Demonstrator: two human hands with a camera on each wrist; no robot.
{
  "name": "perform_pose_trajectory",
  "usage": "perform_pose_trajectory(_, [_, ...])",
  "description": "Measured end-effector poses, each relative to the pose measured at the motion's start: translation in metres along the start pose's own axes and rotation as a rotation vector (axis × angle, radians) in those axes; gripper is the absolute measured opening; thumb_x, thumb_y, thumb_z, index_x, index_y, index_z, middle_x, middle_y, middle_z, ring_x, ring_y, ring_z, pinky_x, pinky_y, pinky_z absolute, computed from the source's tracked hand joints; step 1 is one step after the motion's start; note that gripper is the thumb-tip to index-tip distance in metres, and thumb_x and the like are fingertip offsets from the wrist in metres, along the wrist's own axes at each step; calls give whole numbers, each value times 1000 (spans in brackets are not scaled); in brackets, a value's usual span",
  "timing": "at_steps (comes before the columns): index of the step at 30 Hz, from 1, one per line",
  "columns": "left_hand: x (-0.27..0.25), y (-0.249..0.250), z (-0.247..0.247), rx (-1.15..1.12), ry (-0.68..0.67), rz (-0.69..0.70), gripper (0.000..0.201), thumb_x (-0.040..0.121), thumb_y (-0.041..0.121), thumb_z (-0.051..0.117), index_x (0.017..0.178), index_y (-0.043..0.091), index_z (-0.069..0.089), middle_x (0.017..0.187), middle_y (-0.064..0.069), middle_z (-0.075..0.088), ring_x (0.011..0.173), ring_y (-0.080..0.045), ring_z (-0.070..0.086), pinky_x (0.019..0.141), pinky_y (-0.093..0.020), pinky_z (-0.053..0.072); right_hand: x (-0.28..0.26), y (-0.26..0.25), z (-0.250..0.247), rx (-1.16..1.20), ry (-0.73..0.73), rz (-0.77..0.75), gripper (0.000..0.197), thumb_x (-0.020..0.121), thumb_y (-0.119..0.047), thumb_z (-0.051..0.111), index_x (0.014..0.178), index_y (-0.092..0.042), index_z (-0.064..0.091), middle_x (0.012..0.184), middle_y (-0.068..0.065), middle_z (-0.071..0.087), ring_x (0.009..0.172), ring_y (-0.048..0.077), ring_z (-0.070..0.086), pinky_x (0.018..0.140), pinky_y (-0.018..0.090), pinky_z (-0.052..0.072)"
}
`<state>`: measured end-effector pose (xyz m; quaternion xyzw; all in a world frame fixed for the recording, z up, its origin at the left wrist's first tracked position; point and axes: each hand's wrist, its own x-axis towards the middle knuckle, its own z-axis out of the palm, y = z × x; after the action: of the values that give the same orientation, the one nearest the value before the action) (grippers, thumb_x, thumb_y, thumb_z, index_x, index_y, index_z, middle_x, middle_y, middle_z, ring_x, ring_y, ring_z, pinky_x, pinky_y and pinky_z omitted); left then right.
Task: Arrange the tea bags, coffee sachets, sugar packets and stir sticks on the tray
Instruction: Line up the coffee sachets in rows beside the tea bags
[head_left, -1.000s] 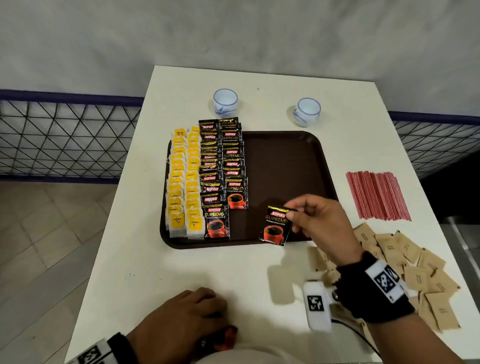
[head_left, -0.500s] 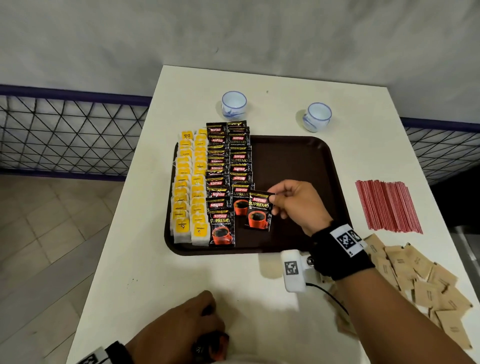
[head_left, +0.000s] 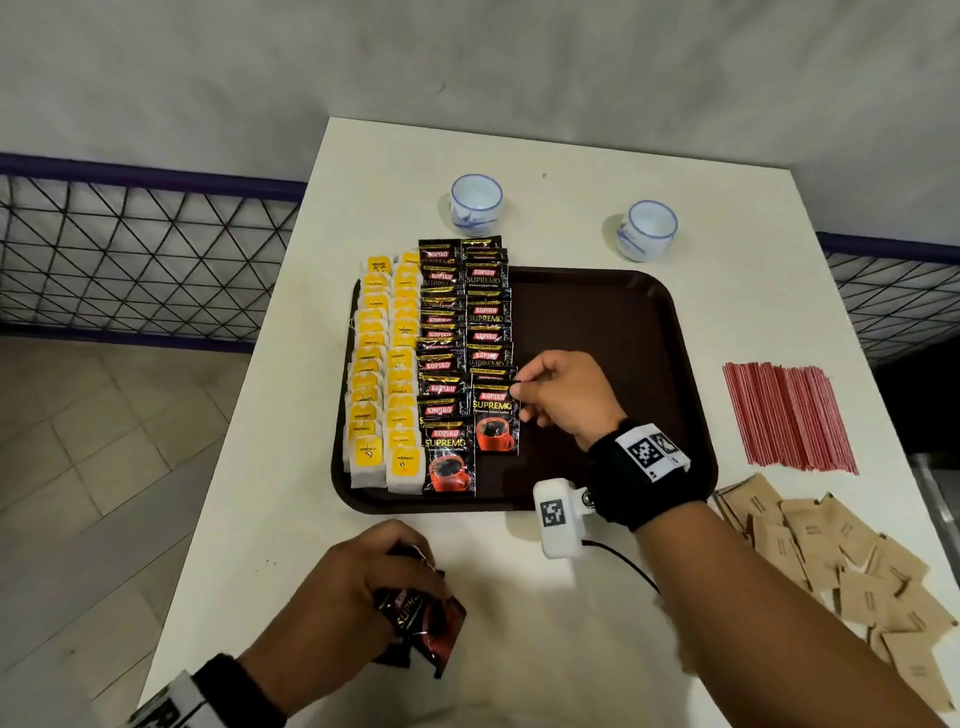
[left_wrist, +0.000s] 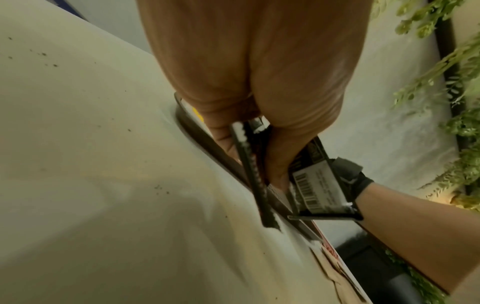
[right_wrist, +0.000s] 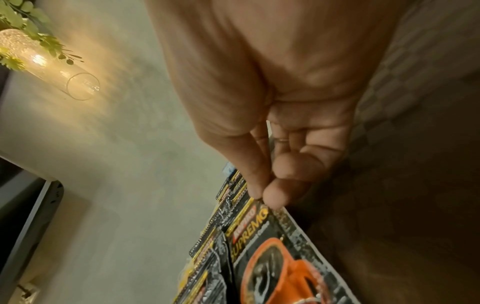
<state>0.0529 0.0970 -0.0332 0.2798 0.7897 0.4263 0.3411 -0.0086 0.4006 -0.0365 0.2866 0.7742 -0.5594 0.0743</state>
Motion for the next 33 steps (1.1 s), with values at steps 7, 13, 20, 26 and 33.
perform_pose_trajectory(7, [10, 1, 2, -70, 37, 54, 71, 59, -20, 79, 91, 43, 80, 108, 17, 60, 106, -11, 64, 78, -24, 58, 4, 1, 9, 24, 22, 19, 12, 87, 0, 71, 86, -7, 62, 68, 8, 68, 55, 20, 67, 44, 24, 48])
perform_pose_trajectory(13, [23, 5, 2, -50, 102, 175, 68, 59, -19, 81, 96, 38, 80, 107, 12, 62, 104, -17, 66, 79, -32, 58, -9, -4, 3, -41, 84, -23, 17, 85, -14, 77, 90, -14, 61, 73, 2, 66, 55, 13, 67, 44, 18, 43])
perform_pose_trajectory(20, [44, 15, 0, -127, 168, 118, 67, 53, -22, 69, 92, 32, 81, 107, 15, 60, 108, -12, 62, 84, -25, 56, -93, 5, 4, 142, -313, -55, 28, 78, -8, 84, 98, -6, 64, 98, 18, 68, 73, 19, 62, 52, 27, 49])
perform_pose_trajectory(26, [65, 42, 15, -102, 275, 131, 66, 68, -10, 81, 105, 44, 71, 106, 17, 62, 105, -6, 63, 85, -9, 48, -122, 28, 15, 139, -382, -9, 44, 73, -1, 85, 104, -14, 57, 99, 4, 63, 64, 14, 58, 54, 30, 49])
perform_pose_trajectory(33, [76, 57, 23, 24, 381, 103, 71, 68, -14, 79, 122, 30, 67, 103, 24, 57, 105, 6, 57, 87, -7, 46, -123, 32, 14, 158, -259, 34, 45, 73, 1, 84, 104, -13, 55, 72, -3, 59, 64, 19, 57, 50, 24, 46])
